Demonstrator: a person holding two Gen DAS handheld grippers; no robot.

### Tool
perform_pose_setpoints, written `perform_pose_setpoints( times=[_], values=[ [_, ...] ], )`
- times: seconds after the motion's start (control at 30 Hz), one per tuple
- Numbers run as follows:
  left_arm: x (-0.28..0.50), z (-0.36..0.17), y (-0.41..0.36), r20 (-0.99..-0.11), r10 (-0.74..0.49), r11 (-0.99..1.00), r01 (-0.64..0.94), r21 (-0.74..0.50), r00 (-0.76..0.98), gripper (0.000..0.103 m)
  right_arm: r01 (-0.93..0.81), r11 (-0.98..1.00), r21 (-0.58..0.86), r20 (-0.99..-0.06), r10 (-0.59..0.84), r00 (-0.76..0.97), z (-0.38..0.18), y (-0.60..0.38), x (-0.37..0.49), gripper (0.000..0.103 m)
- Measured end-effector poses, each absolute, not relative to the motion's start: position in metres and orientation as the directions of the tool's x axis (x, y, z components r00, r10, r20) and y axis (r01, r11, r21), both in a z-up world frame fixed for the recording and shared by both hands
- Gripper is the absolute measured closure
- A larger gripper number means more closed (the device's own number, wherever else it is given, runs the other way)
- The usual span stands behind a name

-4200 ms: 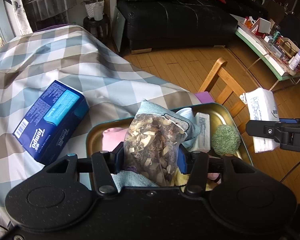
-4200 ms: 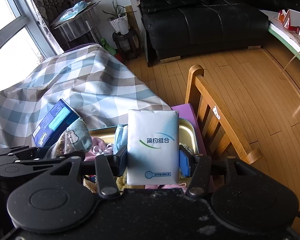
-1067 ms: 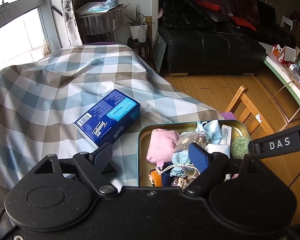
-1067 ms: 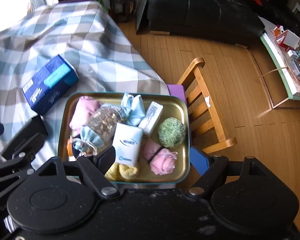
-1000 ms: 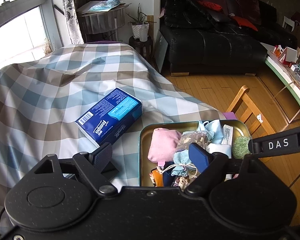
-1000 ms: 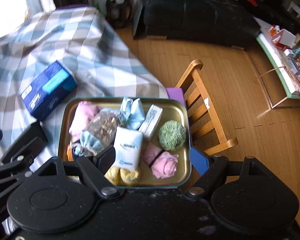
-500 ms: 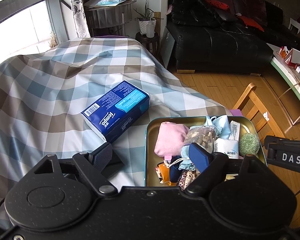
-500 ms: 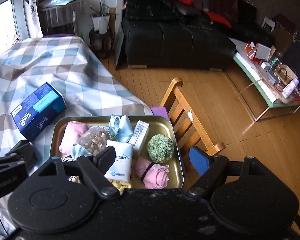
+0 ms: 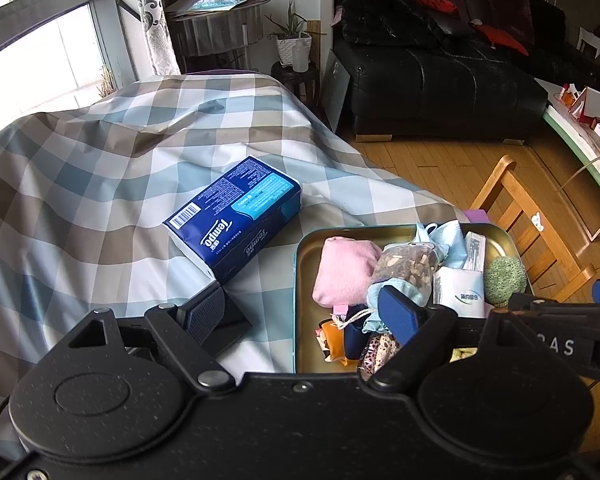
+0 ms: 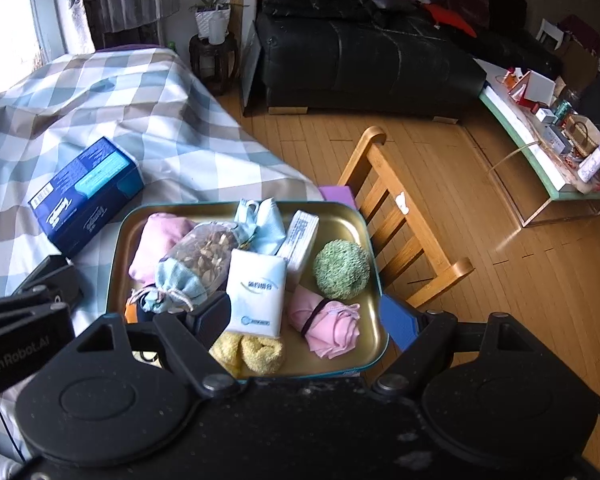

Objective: Organize soft objects

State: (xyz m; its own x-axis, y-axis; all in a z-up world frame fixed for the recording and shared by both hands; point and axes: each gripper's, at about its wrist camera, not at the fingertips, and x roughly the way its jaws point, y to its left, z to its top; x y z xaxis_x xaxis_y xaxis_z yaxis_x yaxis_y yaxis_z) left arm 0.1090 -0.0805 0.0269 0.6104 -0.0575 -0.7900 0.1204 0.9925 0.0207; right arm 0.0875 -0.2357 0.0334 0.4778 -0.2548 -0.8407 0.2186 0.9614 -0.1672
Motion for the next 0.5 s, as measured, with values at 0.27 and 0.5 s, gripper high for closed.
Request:
perform_pose_setpoints(
  times=[0.27, 0.5],
  values=[
    [0.1083, 0.0236, -0.0777, -0.797, -0.055, 0.992, 0.121, 0.023, 0.601, 0.022, 0.198, 0.966, -0.167, -0.862, -0.240, 0.446, 0.0265, -0.2319, 0.0894, 0.022],
    [0.1080, 0.0232, -0.0774, -0.797, -0.058, 0.992, 0.123, 0.021, 0.601, 0.022, 0.187, 0.967, -0.172, -0.867, -0.239, 0.438, 0.0239, -0.2298, 0.0898, 0.022]
  ],
)
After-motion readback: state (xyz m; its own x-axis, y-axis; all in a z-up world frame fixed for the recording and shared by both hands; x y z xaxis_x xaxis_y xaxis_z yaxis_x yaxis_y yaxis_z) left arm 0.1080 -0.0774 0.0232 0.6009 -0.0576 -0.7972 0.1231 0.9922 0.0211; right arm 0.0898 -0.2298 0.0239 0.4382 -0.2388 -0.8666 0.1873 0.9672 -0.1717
